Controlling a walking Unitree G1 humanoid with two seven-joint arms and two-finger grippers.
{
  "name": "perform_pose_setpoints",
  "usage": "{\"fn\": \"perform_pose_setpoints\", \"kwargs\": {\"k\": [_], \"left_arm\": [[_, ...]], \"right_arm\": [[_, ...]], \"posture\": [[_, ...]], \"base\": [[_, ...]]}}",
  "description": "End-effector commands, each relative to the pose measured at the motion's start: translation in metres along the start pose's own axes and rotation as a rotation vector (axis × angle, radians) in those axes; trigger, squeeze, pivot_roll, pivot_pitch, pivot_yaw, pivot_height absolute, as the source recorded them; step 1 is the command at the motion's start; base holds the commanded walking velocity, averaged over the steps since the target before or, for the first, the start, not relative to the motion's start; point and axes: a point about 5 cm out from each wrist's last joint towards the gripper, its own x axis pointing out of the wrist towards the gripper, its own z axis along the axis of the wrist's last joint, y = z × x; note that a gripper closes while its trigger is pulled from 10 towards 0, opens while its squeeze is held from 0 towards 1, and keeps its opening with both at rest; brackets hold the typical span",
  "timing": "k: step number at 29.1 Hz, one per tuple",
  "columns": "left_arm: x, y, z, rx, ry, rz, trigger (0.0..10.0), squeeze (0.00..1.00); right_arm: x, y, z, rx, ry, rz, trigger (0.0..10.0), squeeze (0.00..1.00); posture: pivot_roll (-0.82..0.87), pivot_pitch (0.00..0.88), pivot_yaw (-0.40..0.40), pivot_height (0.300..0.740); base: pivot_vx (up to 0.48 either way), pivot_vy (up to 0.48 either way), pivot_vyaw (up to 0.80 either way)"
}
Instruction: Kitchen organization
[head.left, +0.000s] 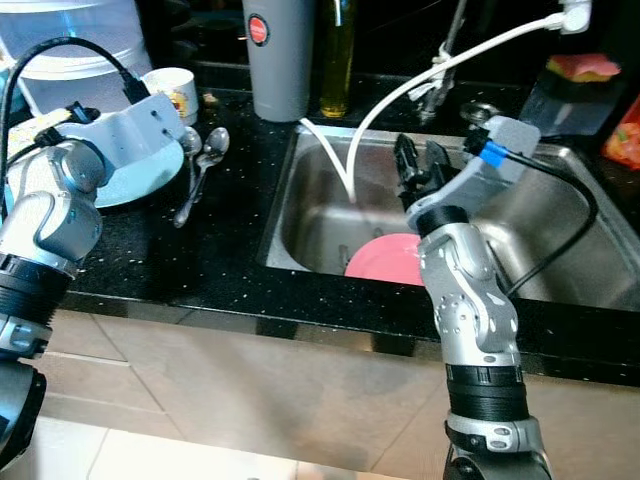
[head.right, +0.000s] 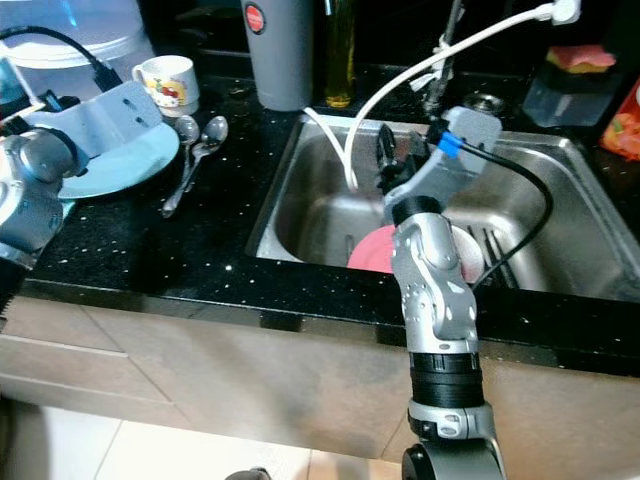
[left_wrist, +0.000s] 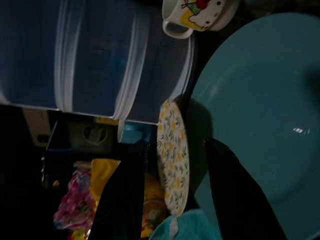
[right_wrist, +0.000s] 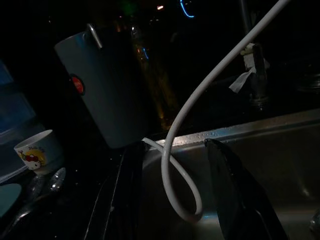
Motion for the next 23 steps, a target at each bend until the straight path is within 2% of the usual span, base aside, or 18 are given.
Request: {"fn": "perform_pose_setpoints", "kwargs": {"k": [1, 5, 6, 12, 15, 18, 23], "left_arm": [[-0.003, 0.001, -0.006, -0.002, 0.019, 0.002, 10.0, 0.0], [-0.008, -0.009, -0.008, -0.002, 0.031, -0.016, 10.0, 0.0], [-0.012, -0.017, -0.011, -0.012, 0.055, -0.039, 10.0, 0.0], [-0.016, -0.024, -0.01, -0.029, 0.069, -0.057, 10.0, 0.0], [-0.018, -0.024, -0.008, -0.028, 0.066, -0.054, 10.0, 0.0], [-0.02, -0.021, -0.009, 0.009, 0.067, -0.024, 10.0, 0.0], [-0.021, -0.021, -0.012, 0.009, 0.086, -0.029, 10.0, 0.0]], "right_arm": [[-0.002, 0.0, 0.001, 0.009, -0.017, -0.01, 10.0, 0.0], [-0.003, 0.003, -0.002, 0.015, -0.005, 0.001, 10.0, 0.0], [-0.003, 0.004, -0.003, 0.012, 0.005, 0.014, 10.0, 0.0], [-0.001, 0.002, -0.003, 0.004, 0.015, 0.019, 10.0, 0.0], [0.0, 0.001, -0.003, 0.003, 0.017, 0.017, 10.0, 0.0], [-0.003, -0.001, -0.004, 0.007, 0.022, -0.002, 10.0, 0.0], [-0.007, -0.003, -0.007, 0.01, 0.033, -0.012, 10.0, 0.0]], "posture": [[0.35, 0.088, 0.069, 0.74], [0.36, 0.098, 0.05, 0.74], [0.36, 0.103, 0.038, 0.74], [0.37, 0.129, 0.011, 0.74], [0.37, 0.135, 0.011, 0.74], [0.37, 0.154, 0.016, 0.74], [0.37, 0.165, 0.016, 0.74]], "base": [[0.0, 0.0, 0.0], [0.0, 0.0, 0.0], [0.0, 0.0, 0.0], [0.0, 0.0, 0.0], [0.0, 0.0, 0.0], [0.0, 0.0, 0.0], [0.0, 0.0, 0.0]]}}
